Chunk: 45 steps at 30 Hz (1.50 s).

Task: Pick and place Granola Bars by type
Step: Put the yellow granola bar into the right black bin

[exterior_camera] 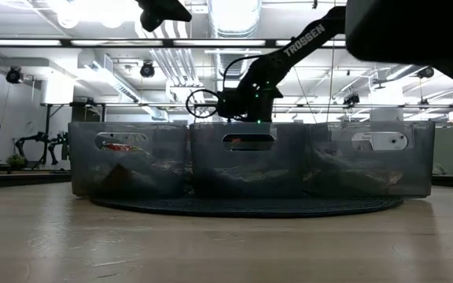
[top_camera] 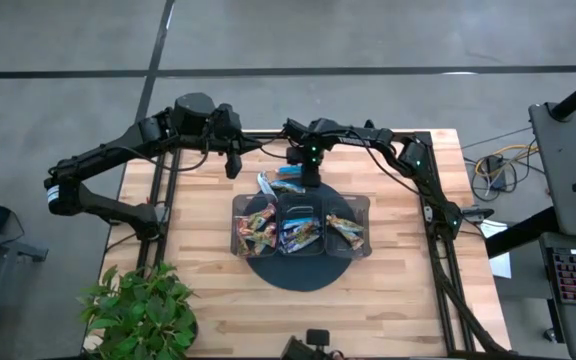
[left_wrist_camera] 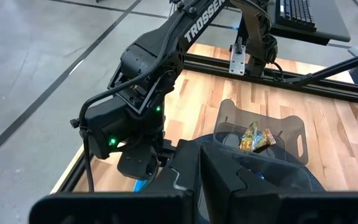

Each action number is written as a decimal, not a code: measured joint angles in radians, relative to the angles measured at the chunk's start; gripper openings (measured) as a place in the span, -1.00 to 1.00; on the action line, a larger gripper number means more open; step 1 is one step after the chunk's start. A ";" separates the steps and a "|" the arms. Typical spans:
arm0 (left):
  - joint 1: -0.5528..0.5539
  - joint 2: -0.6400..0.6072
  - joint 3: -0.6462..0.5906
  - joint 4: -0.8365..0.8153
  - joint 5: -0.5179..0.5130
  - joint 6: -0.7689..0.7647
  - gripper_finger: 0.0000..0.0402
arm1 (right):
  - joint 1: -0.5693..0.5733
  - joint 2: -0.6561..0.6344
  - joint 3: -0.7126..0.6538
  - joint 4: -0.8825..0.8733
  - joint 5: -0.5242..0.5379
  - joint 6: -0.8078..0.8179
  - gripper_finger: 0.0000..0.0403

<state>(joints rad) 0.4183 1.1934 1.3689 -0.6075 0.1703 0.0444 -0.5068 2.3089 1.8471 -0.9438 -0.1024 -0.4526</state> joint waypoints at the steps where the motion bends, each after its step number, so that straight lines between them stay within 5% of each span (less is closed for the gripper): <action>1: 0.000 0.000 0.000 0.000 0.000 0.000 -1.00 | 0.000 0.000 0.006 -0.017 0.000 0.000 -0.77; 12: 0.001 0.000 0.000 0.000 0.000 0.000 -1.00 | -0.002 -0.007 0.191 -0.228 -0.013 -0.004 -0.78; 19: 0.001 0.000 0.000 0.000 0.000 0.001 -1.00 | 0.006 -0.042 0.352 -0.545 -0.240 0.050 -0.79; 26: 0.000 0.000 0.000 0.001 0.000 0.001 -1.00 | 0.079 -0.154 0.324 -0.597 -0.262 0.130 -0.79; 33: 0.000 0.000 0.000 0.000 0.000 0.001 -1.00 | 0.162 -0.317 0.139 -0.558 -0.264 0.213 -0.79; 45: 0.000 0.000 0.000 0.001 0.000 0.011 -1.00 | 0.207 -0.680 -0.477 -0.189 -0.224 0.409 -0.79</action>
<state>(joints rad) 0.4182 1.1934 1.3689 -0.6070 0.1707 0.0550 -0.2995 1.6293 1.3699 -1.1331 -0.3261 -0.0437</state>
